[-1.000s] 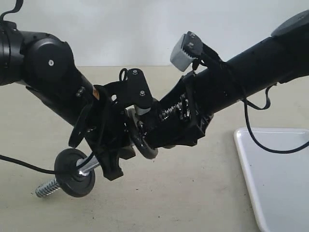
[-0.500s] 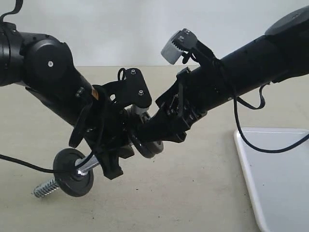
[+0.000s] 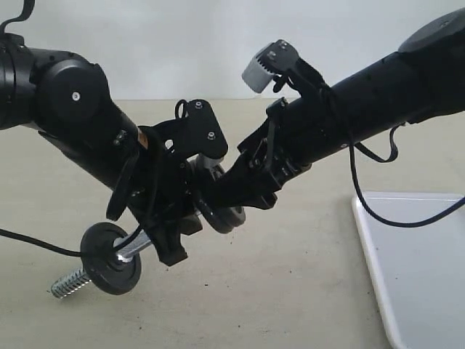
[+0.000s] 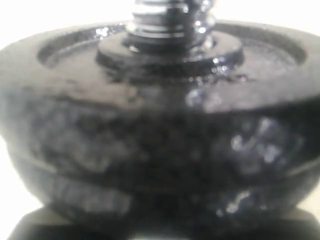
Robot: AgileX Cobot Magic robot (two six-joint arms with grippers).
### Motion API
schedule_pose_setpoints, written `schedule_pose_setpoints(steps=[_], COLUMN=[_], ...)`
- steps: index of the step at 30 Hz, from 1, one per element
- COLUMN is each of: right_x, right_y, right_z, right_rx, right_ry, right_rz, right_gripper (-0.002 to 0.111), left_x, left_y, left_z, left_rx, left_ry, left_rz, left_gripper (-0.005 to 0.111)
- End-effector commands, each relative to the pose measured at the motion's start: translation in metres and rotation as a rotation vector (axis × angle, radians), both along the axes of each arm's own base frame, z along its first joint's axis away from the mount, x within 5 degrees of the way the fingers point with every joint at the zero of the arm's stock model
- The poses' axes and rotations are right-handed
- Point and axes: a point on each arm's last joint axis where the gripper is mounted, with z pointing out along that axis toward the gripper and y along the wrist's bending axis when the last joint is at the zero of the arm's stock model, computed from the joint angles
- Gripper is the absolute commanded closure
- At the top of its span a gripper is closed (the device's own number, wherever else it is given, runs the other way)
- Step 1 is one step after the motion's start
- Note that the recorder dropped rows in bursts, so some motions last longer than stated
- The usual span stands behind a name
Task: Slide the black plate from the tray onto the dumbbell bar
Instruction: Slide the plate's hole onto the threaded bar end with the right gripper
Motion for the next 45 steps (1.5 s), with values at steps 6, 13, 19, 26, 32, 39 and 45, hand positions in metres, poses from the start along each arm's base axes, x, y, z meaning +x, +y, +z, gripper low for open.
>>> schedule_pose_setpoints(steps=[6, 13, 19, 26, 32, 39, 45], right_x=[0.003, 0.003, 0.001, 0.002, 0.003, 0.004, 0.004], right_y=[-0.002, -0.002, -0.002, -0.002, -0.002, -0.003, -0.003], right_z=[0.003, 0.003, 0.003, 0.003, 0.003, 0.003, 0.003], right_rx=[-0.013, -0.012, -0.007, 0.000, -0.002, -0.002, -0.003], right_ry=[0.012, 0.014, 0.028, 0.070, 0.063, 0.065, 0.062], right_rz=[-0.066, -0.067, -0.051, -0.094, -0.107, -0.118, -0.125], right_gripper=[0.070, 0.085, 0.054, 0.025, 0.025, 0.025, 0.025], left_x=[0.009, 0.013, 0.012, 0.012, 0.013, 0.013, 0.014], left_y=[-0.006, -0.001, -0.001, -0.001, -0.001, -0.001, 0.004], left_z=[0.039, 0.038, 0.037, 0.038, 0.038, 0.038, 0.036], left_rx=[-0.176, -0.133, -0.132, -0.135, -0.156, -0.188, -0.148], left_ry=[-0.154, -0.174, -0.172, -0.170, -0.153, -0.121, -0.113], left_rz=[0.101, 0.157, 0.157, 0.163, 0.205, 0.279, 0.342], left_gripper=[0.102, 0.102, 0.102, 0.102, 0.102, 0.102, 0.102])
